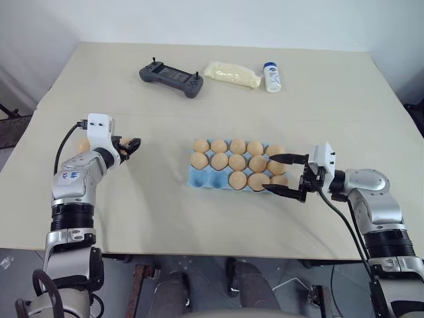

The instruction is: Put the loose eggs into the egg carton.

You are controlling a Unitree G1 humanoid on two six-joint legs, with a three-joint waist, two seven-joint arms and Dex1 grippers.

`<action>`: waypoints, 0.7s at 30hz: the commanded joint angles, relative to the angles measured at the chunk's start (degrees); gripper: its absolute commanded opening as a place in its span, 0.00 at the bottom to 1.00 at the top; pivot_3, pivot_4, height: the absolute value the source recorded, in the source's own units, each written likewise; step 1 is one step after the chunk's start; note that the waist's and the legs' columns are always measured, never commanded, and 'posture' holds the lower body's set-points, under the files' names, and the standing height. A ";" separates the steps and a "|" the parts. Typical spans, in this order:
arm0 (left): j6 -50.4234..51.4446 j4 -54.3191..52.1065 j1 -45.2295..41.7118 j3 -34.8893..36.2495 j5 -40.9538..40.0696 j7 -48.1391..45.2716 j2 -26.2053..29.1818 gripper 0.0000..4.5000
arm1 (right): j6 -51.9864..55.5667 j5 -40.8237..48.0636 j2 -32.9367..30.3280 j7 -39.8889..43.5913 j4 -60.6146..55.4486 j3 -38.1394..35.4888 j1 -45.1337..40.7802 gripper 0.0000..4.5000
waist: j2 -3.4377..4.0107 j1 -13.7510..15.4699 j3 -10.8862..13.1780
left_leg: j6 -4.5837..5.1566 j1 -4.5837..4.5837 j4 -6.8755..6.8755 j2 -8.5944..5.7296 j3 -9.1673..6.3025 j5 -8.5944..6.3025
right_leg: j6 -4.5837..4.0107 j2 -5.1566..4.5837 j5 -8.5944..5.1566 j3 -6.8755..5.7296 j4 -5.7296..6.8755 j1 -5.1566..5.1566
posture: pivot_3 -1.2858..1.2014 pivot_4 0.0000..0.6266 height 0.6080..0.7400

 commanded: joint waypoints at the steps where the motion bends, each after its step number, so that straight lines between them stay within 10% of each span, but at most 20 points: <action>1: -1.62 -1.53 -0.01 0.23 0.66 -0.11 0.51 0.44 | -0.45 0.67 -1.23 -0.13 -1.11 -1.87 0.16 1.00 | 0.00 0.00 0.00 | 0.00 0.00 0.00 0.00 0.00 0.00 | 0.00 -0.01 0.00 0.00 0.00 0.00 | 0.52 0.24 1.00; 21: 1.89 -26.12 -1.77 -13.94 -6.82 -20.44 -3.38 0.39 | -1.61 2.57 -0.75 0.12 -2.03 -3.82 0.86 1.00 | 0.00 -0.18 0.00 | -0.06 0.03 0.01 -0.05 0.09 0.06 | 0.02 0.05 0.01 0.14 0.00 0.01 | 0.52 0.24 1.00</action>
